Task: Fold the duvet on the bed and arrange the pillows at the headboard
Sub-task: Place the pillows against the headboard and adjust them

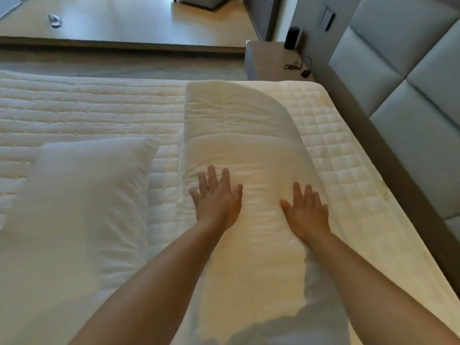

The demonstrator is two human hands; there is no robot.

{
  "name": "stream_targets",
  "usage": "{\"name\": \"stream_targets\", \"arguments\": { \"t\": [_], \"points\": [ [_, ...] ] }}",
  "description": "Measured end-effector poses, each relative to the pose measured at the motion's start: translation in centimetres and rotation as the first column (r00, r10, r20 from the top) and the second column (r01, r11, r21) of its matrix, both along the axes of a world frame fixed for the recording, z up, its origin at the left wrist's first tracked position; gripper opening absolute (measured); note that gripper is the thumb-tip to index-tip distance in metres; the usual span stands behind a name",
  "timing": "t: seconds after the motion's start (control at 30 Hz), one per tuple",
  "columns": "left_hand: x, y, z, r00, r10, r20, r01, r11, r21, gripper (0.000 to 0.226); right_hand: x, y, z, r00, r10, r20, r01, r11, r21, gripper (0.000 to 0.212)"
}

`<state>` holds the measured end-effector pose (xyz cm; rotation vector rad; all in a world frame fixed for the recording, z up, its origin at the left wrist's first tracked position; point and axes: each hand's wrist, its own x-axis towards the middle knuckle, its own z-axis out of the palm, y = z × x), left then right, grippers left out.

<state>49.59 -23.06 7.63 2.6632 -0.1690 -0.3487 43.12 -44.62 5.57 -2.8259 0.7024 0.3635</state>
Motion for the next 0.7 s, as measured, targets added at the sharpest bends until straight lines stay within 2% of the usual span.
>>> {"name": "stream_targets", "arguments": {
  "t": [0.1,0.2,0.3,0.37,0.43,0.5,0.57,0.63,0.7],
  "points": [
    [0.4,0.9,-4.6,0.997,0.081,0.008,-0.081,0.991,0.11,0.07,-0.2,3.3,-2.7,0.999,0.042,0.012,-0.042,0.999,0.02,0.072],
    [0.6,3.5,-8.3,0.991,0.134,-0.001,-0.133,0.979,0.152,0.073,0.6,4.6,-3.4,0.994,0.11,0.018,-0.111,0.993,0.036,0.073],
    [1.1,4.4,-10.0,0.971,0.241,0.009,-0.241,0.968,0.077,0.074,2.2,1.5,-2.2,0.97,0.077,0.231,-0.1,0.991,0.089,0.06],
    [1.6,4.4,-10.6,0.929,0.37,-0.017,-0.37,0.929,-0.021,0.075,2.9,-2.7,-2.3,0.946,-0.077,0.315,0.052,0.995,0.086,0.055],
    [2.2,4.5,-11.5,0.88,0.472,-0.057,-0.476,0.873,-0.106,0.079,3.0,-6.6,-3.0,0.93,-0.328,0.165,0.268,0.914,0.305,0.072],
    [3.0,4.7,-12.2,0.813,0.572,-0.109,-0.583,0.795,-0.17,0.088,3.1,-8.0,-4.5,0.882,-0.469,-0.045,0.408,0.714,0.569,0.087],
    [3.6,4.9,-12.2,0.74,0.639,-0.21,-0.672,0.712,-0.205,0.094,3.1,-8.1,-5.8,0.883,-0.464,-0.072,0.409,0.683,0.605,0.089],
    [4.1,5.6,-12.2,0.718,0.631,-0.295,-0.692,0.693,-0.202,0.101,3.1,-8.4,-6.4,0.886,-0.46,-0.064,0.39,0.663,0.638,0.089],
    [4.6,6.6,-12.1,0.707,0.592,-0.387,-0.696,0.68,-0.231,0.123,3.0,-9.3,-6.4,0.882,-0.462,-0.094,0.385,0.593,0.707,0.094]
  ]
}}
